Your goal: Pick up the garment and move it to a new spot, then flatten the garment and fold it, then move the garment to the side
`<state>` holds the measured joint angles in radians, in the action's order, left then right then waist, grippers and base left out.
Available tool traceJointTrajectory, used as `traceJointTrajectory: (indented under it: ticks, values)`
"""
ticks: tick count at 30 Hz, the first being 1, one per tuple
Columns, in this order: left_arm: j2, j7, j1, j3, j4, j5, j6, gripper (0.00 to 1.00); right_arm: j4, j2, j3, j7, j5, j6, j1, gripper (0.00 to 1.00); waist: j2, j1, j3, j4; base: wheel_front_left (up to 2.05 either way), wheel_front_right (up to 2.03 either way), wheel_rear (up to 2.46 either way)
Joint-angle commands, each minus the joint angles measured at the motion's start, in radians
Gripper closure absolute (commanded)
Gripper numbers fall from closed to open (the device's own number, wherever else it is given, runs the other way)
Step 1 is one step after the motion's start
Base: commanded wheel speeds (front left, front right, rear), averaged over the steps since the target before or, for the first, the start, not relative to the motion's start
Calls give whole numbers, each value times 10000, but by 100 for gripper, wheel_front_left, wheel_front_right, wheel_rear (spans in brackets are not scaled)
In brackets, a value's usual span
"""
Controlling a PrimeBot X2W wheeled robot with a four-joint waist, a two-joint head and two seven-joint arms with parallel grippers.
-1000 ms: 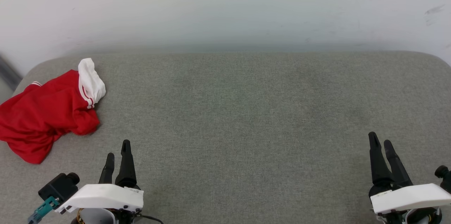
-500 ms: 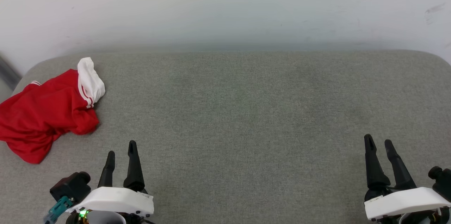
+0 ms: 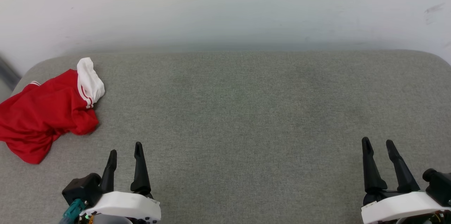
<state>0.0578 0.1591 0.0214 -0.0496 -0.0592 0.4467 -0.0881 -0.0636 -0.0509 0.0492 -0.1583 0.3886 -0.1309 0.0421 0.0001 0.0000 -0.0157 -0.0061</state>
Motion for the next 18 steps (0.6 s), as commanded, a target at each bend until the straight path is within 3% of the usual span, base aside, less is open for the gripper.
traceJointTrajectory:
  ticks: [1,18]
  values:
    - [70,108,59,-51,148,-330,-33,0,148,4,7,-120,-325,3,56,0,-1,0,1,-5,0,0,0]
    - [9,503,325,-220,166,-1618,81,0,258,7,-49,-497,-1668,3,282,0,-1,0,5,1,0,0,0]
